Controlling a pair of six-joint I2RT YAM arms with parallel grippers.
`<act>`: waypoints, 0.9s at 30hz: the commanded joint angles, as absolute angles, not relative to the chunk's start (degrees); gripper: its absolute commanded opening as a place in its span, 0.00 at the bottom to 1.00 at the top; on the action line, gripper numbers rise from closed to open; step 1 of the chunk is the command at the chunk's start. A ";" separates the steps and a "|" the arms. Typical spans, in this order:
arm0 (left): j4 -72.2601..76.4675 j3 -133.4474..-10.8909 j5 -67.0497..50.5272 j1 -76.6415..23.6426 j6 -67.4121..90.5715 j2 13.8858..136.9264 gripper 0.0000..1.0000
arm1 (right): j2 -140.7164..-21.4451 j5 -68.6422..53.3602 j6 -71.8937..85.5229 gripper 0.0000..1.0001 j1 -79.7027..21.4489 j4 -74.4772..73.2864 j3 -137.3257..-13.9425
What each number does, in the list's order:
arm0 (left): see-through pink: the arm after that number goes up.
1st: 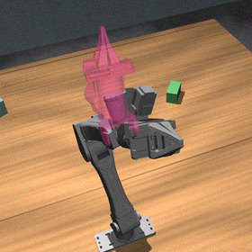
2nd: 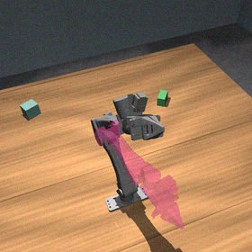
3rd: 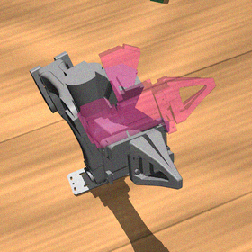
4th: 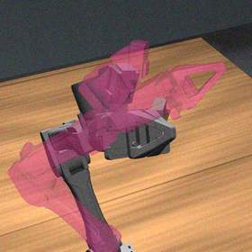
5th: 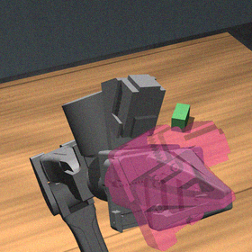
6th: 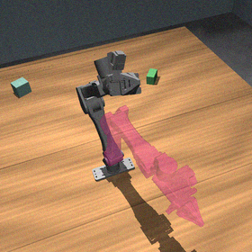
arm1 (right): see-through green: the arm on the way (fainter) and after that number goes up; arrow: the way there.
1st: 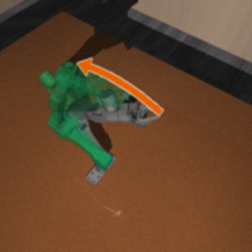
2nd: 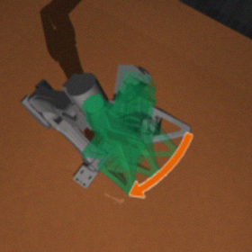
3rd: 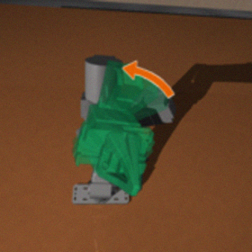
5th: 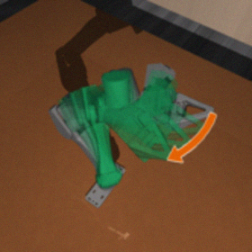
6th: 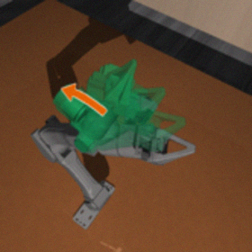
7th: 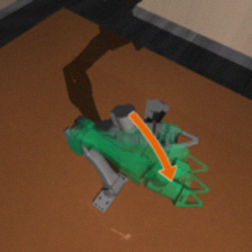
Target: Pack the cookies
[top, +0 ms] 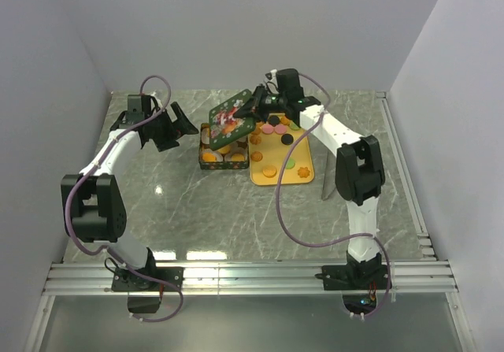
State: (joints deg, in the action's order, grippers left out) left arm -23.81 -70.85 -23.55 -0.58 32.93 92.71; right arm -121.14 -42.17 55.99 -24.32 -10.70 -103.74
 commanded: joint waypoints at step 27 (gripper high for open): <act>-15.48 -67.59 -22.05 -1.05 34.10 94.04 0.96 | -125.32 -40.78 60.73 0.00 -29.35 -2.64 -105.99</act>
